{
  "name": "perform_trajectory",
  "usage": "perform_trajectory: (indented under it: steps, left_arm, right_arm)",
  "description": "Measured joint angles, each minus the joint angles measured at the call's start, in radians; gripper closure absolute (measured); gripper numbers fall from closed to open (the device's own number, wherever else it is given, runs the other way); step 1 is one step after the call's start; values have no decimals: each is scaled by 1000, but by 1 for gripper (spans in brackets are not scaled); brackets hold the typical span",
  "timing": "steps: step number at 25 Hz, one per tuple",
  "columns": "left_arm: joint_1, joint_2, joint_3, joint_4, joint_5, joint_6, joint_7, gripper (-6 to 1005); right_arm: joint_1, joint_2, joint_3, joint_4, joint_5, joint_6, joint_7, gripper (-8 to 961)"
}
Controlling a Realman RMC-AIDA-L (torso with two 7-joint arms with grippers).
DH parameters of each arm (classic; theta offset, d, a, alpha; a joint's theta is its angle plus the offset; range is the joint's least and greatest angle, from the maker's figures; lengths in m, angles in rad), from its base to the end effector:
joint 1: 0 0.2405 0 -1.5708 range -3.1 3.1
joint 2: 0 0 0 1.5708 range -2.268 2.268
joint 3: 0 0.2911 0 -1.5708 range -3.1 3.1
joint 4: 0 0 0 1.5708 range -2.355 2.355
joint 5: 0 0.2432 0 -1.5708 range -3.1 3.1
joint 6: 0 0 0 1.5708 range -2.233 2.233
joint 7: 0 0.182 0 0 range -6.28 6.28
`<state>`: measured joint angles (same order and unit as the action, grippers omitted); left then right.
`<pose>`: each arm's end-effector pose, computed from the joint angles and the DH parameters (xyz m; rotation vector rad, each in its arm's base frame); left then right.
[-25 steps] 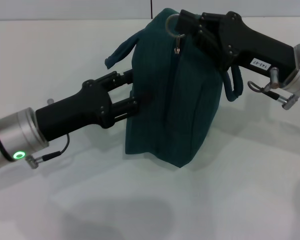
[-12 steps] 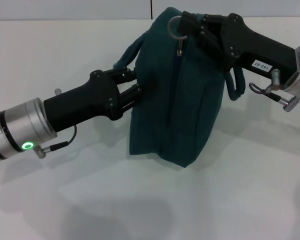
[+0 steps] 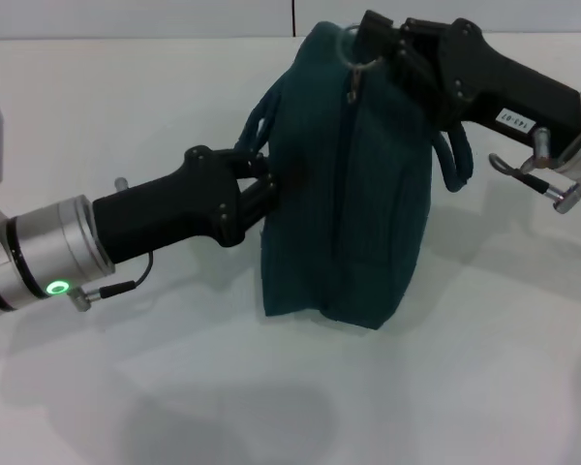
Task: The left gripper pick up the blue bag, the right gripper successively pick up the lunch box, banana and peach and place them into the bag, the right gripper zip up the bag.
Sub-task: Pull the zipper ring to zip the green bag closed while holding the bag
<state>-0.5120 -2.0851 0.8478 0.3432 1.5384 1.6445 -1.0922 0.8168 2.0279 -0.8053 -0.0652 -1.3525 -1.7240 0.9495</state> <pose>-0.2596 0.3549 -0.0789 -2.5661 -0.5300 -1.2454 0.1656 0.4098 -0.0625 -2.4767 0.2843 1.5565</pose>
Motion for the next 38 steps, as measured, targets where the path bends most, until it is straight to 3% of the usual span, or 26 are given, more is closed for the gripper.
perform_trajectory:
  steps: [10, 18, 24, 28, 34, 38]
  left_arm:
    - [5, 9, 93, 2, 7, 44, 1, 915]
    - [6, 19, 97, 4, 83, 137, 4, 941]
    - [27, 25, 89, 4, 98, 164, 17, 922]
    - [49, 24, 20, 4, 94, 146, 20, 904]
    - [74, 7, -140, 3, 93, 41, 5, 878]
    - [75, 3, -180, 1, 92, -20, 1, 860]
  right_arm:
    - [-49, 0, 0, -21, 76, 97, 35, 937]
    - [-58, -4, 0, -28, 108, 159, 40, 936]
    - [-59, -4, 0, -41, 122, 279, 41, 936]
    - [-62, -2, 0, -43, 124, 265, 41, 936]
    - [-105, 0, 0, -53, 148, 135, 49, 936]
    - [-123, 0, 0, -44, 153, 81, 83, 937]
